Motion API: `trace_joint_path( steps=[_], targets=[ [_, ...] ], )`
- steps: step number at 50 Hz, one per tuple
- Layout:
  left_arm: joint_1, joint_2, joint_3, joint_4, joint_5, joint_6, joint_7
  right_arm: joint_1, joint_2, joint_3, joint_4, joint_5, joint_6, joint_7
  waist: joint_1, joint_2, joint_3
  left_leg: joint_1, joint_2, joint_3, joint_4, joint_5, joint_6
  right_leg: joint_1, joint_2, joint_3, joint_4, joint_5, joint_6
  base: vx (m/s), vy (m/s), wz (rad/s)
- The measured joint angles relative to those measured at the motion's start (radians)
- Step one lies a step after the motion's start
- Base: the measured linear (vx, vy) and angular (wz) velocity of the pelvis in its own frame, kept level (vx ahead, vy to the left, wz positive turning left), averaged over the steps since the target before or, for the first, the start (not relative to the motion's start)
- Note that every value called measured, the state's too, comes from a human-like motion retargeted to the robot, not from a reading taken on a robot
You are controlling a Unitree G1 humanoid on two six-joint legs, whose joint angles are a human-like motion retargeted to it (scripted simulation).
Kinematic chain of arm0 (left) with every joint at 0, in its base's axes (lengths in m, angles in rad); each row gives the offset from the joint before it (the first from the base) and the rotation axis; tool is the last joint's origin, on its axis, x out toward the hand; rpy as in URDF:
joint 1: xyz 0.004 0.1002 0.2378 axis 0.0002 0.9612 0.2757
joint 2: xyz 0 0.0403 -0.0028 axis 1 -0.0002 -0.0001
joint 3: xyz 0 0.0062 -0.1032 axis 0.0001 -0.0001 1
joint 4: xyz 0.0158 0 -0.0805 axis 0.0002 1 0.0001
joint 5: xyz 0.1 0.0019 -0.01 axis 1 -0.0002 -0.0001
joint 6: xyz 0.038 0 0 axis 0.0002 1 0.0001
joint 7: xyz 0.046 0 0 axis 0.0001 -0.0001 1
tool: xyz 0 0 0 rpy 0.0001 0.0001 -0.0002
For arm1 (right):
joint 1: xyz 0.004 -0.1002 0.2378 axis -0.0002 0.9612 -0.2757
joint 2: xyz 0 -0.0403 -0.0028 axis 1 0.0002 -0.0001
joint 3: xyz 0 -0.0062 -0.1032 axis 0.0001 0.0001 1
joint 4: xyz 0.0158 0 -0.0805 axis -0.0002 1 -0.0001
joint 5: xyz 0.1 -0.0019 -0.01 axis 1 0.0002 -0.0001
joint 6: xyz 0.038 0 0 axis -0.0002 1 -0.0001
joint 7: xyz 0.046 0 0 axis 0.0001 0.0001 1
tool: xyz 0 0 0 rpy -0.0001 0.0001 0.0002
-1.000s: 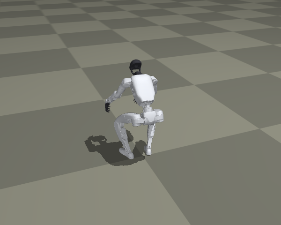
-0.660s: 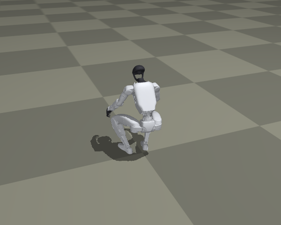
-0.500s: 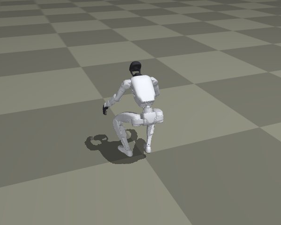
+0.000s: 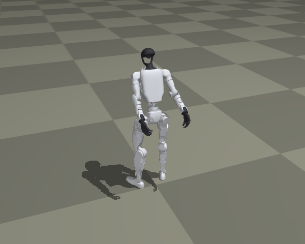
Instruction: In place motions
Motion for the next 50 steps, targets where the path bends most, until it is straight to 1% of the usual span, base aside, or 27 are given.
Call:
trace_joint_path(
  steps=[2, 3, 5, 7, 8, 10, 12, 13, 15, 17, 19, 22, 25, 27, 28, 30, 32, 35, 38, 41, 43, 45, 47, 50],
  targets=[
    [0.031, -0.015, -0.002, 0.0, -0.042, 0.019, -0.029, 0.035, -0.009, -0.006, 0.0, 0.063, -0.013, 0.019, 0.018, 0.002, 0.016, -0.025, -0.006, -0.088, 0.026, -0.003, 0.022, -0.023, -0.006, 0.037, 0.035, -0.01, -0.009, 0.17, 0.05, -0.26],
    [0.032, -0.016, -0.006, 0.0, -0.061, 0.039, -0.05, 0.036, -0.014, -0.006, 0.0, 0.089, -0.008, 0.018, 0.024, 0.001, 0.035, -0.031, 0.002, -0.073, 0.045, -0.01, 0.032, -0.022, -0.011, 0.001, 0.051, -0.017, -0.015, -0.14, 0.02, -0.23],
    [-0.013, -0.003, -0.003, 0.0, -0.093, 0.049, -0.09, -0.009, -0.021, -0.004, 0.0, 0.135, 0.001, -0.02, 0.036, 0.002, 0.075, -0.067, 0.034, -0.035, 0.113, -0.042, 0.044, -0.066, -0.022, 0.001, 0.131, -0.056, -0.026, -0.35, 0.0, -0.17],
    [-0.09, 0.03, 0.004, -0.007, -0.116, -0.032, -0.098, -0.094, -0.031, 0.006, 0.0, 0.158, -0.041, -0.076, 0.04, 0.017, 0.084, -0.201, 0.083, -0.089, 0.255, -0.089, 0.045, -0.179, -0.037, 0.015, 0.259, -0.112, -0.027, -0.45, 0.0, -0.08],
    [-0.122, 0.048, 0.009, -0.027, -0.121, -0.072, -0.092, -0.139, -0.038, 0.014, 0.0, 0.159, -0.076, -0.101, 0.047, 0.022, 0.085, -0.279, 0.102, -0.133, 0.336, -0.112, 0.036, -0.24, -0.038, 0.044, 0.315, -0.139, -0.025, -0.45, -0.02, 0.07],
    [-0.161, 0.083, 0.005, -0.114, -0.127, -0.117, -0.072, -0.22, -0.051, 0.038, -0.006, 0.146, -0.143, -0.139, 0.028, 0.03, 0.088, -0.416, 0.127, -0.189, 0.498, -0.169, 0.032, -0.341, -0.036, 0.098, 0.413, -0.187, -0.015, -0.31, -0.05, 0.35],
    [-0.213, 0.122, -0.024, -0.211, -0.143, -0.134, -0.075, -0.281, -0.067, 0.059, -0.079, 0.116, -0.163, -0.157, 0.054, 0.023, 0.098, -0.535, 0.148, -0.226, 0.658, -0.242, 0.029, -0.442, -0.074, 0.065, 0.552, -0.237, -0.032, -0.17, -0.03, -0.15],
    [-0.248, 0.144, -0.039, -0.253, -0.15, -0.143, -0.088, -0.315, -0.078, 0.061, -0.118, 0.097, -0.167, -0.161, 0.07, 0.017, 0.101, -0.598, 0.158, -0.226, 0.741, -0.272, 0.043, -0.514, -0.075, 0.102, 0.625, -0.262, -0.036, -0.25, -0.01, -0.48],
    [-0.342, 0.189, -0.051, -0.324, -0.164, -0.159, -0.125, -0.398, -0.105, 0.065, -0.197, 0.071, -0.171, -0.161, 0.115, -0.006, 0.109, -0.744, 0.134, -0.287, 0.898, -0.321, 0.046, -0.667, -0.072, 0.18, 0.771, -0.309, -0.042, -0.32, -0.02, -0.63],
    [-0.454, 0.239, -0.045, -0.378, -0.191, -0.186, -0.165, -0.513, -0.128, 0.09, -0.257, 0.071, -0.173, -0.156, 0.12, -0.014, 0.129, -0.89, 0.151, -0.319, 1.072, -0.386, 0.06, -0.804, -0.061, 0.222, 0.913, -0.353, -0.05, -0.35, -0.05, -0.36],
    [-0.575, 0.302, -0.063, -0.411, -0.234, -0.213, -0.227, -0.653, -0.148, 0.117, -0.29, 0.077, -0.193, -0.156, 0.127, -0.009, 0.139, -1.041, 0.181, -0.352, 1.242, -0.444, 0.076, -0.943, -0.04, 0.249, 1.052, -0.394, -0.059, -0.37, -0.03, -0.44],
    [-0.766, 0.373, -0.081, -0.44, -0.285, -0.232, -0.316, -0.874, -0.171, 0.145, -0.342, 0.055, -0.24, -0.138, 0.133, -0.021, 0.157, -1.242, 0.22, -0.374, 1.479, -0.51, 0.101, -1.142, -0.022, 0.277, 1.263, -0.446, -0.082, -0.29, 0.04, -0.57],
    [-0.96, 0.415, -0.14, -0.458, -0.351, -0.246, -0.383, -1.055, -0.168, 0.192, -0.445, 0.073, -0.29, -0.104, 0.125, -0.03, 0.193, -1.417, 0.241, -0.402, 1.694, -0.548, 0.126, -1.315, -0.036, 0.284, 1.474, -0.49, -0.11, -0.2, 0.03, -0.25],
    [-1.061, 0.418, -0.187, -0.483, -0.394, -0.245, -0.416, -1.14, -0.158, 0.232, -0.522, 0.107, -0.332, -0.082, 0.122, -0.062, 0.268, -1.442, 0.251, -0.39, 1.838, -0.591, 0.147, -1.372, -0.049, 0.317, 1.63, -0.532, -0.13, -0.13, 0.02, -0.06],
    [-1.087, 0.412, -0.209, -0.496, -0.411, -0.243, -0.431, -1.16, -0.145, 0.253, -0.554, 0.121, -0.348, -0.074, 0.12, -0.078, 0.287, -1.451, 0.255, -0.383, 1.904, -0.612, 0.158, -1.399, -0.057, 0.331, 1.703, -0.552, -0.146, -0.09, 0.01, -0.02],
    [-1.101, 0.387, -0.238, -0.525, -0.437, -0.228, -0.456, -1.171, -0.115, 0.306, -0.602, 0.16, -0.368, -0.064, 0.119, -0.091, 0.304, -1.454, 0.264, -0.392, 2.024, -0.651, 0.181, -1.413, -0.068, 0.333, 1.835, -0.595, -0.178, -0.03, 0.0, -0.02],
    [-1.081, 0.347, -0.238, -0.566, -0.457, -0.212, -0.461, -1.16, -0.088, 0.354, -0.63, 0.196, -0.38, -0.053, 0.123, -0.092, 0.304, -1.454, 0.275, -0.414, 2.128, -0.686, 0.203, -1.413, -0.074, 0.322, 1.943, -0.632, -0.216, -0.02, -0.01, -0.2],
    [-1.032, 0.304, -0.24, -0.607, -0.488, -0.211, -0.457, -1.141, -0.054, 0.394, -0.631, 0.224, -0.386, -0.036, 0.128, -0.09, 0.304, -1.454, 0.28, -0.445, 2.238, -0.708, 0.231, -1.413, -0.085, 0.321, 2.056, -0.657, -0.257, 0.0, 0.0, 0.0],
    [-0.996, 0.287, -0.235, -0.619, -0.493, -0.215, -0.462, -1.145, -0.028, 0.396, -0.596, 0.229, -0.38, -0.038, 0.13, -0.082, 0.304, -1.454, 0.284, -0.449, 2.256, -0.709, 0.257, -1.413, -0.081, 0.332, 2.071, -0.65, -0.262, 0.05, 0.01, -0.01],
    [-1.005, 0.314, -0.223, -0.611, -0.47, -0.231, -0.478, -1.181, -0.027, 0.38, -0.582, 0.215, -0.388, -0.032, 0.142, -0.074, 0.304, -1.454, 0.302, -0.42, 2.17, -0.704, 0.282, -1.413, -0.045, 0.342, 1.97, -0.613, -0.227, 0.07, 0.02, -0.22],
    [-1.034, 0.34, -0.207, -0.597, -0.434, -0.229, -0.488, -1.217, -0.047, 0.363, -0.579, 0.187, -0.397, -0.028, 0.151, -0.069, 0.304, -1.454, 0.307, -0.394, 2.055, -0.671, 0.278, -1.41, -0.024, 0.345, 1.848, -0.57, -0.199, -0.08, -0.01, -0.19],
    [-1.064, 0.365, -0.194, -0.58, -0.404, -0.216, -0.493, -1.243, -0.076, 0.341, -0.571, 0.142, -0.392, -0.032, 0.155, -0.046, 0.304, -1.454, 0.3, -0.399, 1.915, -0.617, 0.249, -1.376, -0.015, 0.323, 1.69, -0.523, -0.175, -0.14, 0.0, -0.04],
    [-1.067, 0.377, -0.179, -0.557, -0.37, -0.202, -0.505, -1.231, -0.101, 0.307, -0.554, 0.078, -0.375, -0.047, 0.161, -0.009, 0.29, -1.422, 0.295, -0.416, 1.764, -0.567, 0.203, -1.304, 0.003, 0.295, 1.51, -0.472, -0.145, -0.05, 0.04, -0.07],
    [-0.986, 0.367, -0.161, -0.505, -0.292, -0.171, -0.518, -1.119, -0.105, 0.257, -0.502, 0.002, -0.335, -0.071, 0.164, 0.009, 0.278, -1.249, 0.289, -0.39, 1.531, -0.521, 0.137, -1.12, 0.031, 0.288, 1.24, -0.399, -0.101, 0.08, 0.06, -0.04]
  ],
)
